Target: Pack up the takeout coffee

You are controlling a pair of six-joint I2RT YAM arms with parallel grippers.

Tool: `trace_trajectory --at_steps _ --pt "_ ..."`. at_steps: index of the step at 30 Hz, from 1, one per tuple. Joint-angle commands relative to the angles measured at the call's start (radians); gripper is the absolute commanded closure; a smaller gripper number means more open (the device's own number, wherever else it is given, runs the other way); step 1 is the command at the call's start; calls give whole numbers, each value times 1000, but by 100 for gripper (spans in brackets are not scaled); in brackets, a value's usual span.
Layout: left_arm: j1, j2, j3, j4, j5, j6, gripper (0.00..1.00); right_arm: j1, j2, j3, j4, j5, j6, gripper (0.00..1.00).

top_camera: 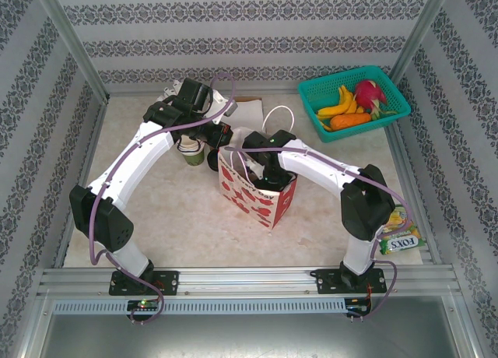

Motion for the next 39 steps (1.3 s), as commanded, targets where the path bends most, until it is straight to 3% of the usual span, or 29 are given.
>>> trace_trajectory --at_steps 1,39 --pt "-6 -14 -2 15 4 10 100 -15 34 -25 -9 41 14 46" --pt "-6 -8 11 17 29 -7 100 -4 160 -32 -45 121 14 47"
